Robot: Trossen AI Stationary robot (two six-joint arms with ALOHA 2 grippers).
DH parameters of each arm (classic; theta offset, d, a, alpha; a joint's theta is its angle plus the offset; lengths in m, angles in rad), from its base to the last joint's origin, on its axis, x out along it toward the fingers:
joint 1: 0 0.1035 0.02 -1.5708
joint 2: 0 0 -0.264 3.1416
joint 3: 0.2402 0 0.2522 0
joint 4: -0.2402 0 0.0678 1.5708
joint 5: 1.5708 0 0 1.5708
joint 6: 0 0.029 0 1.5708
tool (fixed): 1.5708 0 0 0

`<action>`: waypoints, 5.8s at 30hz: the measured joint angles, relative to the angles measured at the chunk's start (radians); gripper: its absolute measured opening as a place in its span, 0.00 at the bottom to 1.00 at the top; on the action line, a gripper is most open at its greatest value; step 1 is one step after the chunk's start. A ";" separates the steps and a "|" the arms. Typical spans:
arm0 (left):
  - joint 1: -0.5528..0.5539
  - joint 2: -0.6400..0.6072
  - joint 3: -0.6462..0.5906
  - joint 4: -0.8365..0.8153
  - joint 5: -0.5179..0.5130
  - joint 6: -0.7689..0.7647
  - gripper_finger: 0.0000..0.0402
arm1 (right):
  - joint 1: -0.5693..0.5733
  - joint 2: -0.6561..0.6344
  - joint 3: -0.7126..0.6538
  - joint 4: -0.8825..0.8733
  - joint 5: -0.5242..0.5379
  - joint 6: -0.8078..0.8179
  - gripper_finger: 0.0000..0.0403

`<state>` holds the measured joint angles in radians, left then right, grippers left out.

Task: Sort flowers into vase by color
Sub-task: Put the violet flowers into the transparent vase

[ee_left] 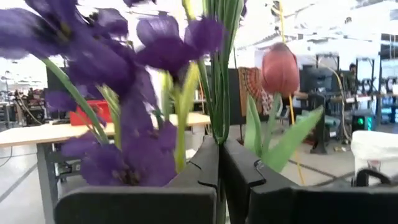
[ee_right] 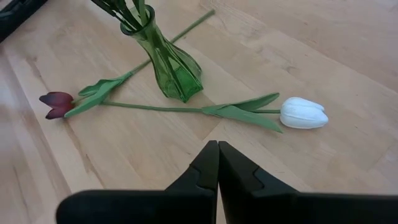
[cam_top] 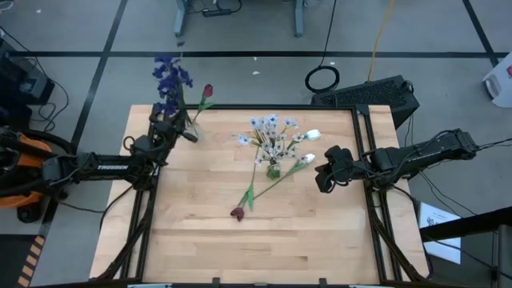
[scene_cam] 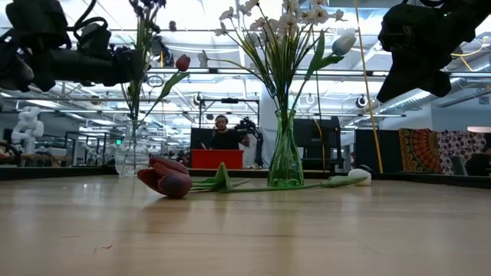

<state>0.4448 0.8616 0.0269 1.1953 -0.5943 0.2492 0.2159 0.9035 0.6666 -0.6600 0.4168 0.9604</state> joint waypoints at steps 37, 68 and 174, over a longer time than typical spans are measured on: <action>0.082 0.000 0.000 -0.060 0.069 0.020 0.02 | 0.000 0.000 0.000 0.006 0.001 0.023 0.00; 0.125 0.000 0.000 -0.266 0.220 -0.087 0.03 | 0.000 0.000 0.000 0.006 0.002 0.023 0.00; -0.028 -0.048 0.127 -0.661 0.193 -0.140 0.41 | 0.000 0.000 0.000 0.058 0.083 0.046 0.00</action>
<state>0.4164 0.8139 0.1535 0.5346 -0.4011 0.1097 0.2157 0.9039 0.6670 -0.6022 0.4999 1.0065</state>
